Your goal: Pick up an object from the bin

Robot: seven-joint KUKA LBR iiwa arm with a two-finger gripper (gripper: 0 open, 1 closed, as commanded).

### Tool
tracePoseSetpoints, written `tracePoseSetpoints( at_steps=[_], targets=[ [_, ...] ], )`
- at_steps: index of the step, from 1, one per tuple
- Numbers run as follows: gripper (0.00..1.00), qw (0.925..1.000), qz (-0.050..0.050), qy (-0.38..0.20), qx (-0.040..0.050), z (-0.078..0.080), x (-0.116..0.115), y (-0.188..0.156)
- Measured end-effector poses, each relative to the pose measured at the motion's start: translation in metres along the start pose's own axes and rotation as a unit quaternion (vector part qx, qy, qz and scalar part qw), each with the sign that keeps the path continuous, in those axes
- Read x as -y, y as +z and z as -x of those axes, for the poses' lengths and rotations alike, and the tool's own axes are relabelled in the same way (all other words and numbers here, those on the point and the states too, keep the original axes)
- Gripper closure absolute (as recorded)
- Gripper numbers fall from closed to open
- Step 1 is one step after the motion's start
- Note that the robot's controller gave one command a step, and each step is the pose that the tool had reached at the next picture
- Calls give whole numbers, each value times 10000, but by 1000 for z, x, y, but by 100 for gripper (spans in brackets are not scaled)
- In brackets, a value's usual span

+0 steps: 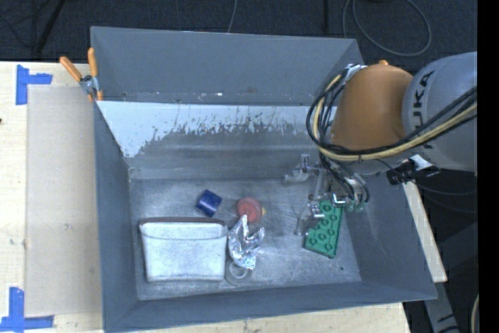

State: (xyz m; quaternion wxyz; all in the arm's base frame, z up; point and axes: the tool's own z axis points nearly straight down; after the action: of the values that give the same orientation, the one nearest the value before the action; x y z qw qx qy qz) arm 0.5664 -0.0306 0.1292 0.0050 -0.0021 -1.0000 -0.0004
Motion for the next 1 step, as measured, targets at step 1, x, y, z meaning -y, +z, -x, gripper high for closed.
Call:
tracePoseSetpoints(
  at_steps=[1],
  targets=[
    [0,9879,4,-1549,32,-12,-80,9]
  ],
)
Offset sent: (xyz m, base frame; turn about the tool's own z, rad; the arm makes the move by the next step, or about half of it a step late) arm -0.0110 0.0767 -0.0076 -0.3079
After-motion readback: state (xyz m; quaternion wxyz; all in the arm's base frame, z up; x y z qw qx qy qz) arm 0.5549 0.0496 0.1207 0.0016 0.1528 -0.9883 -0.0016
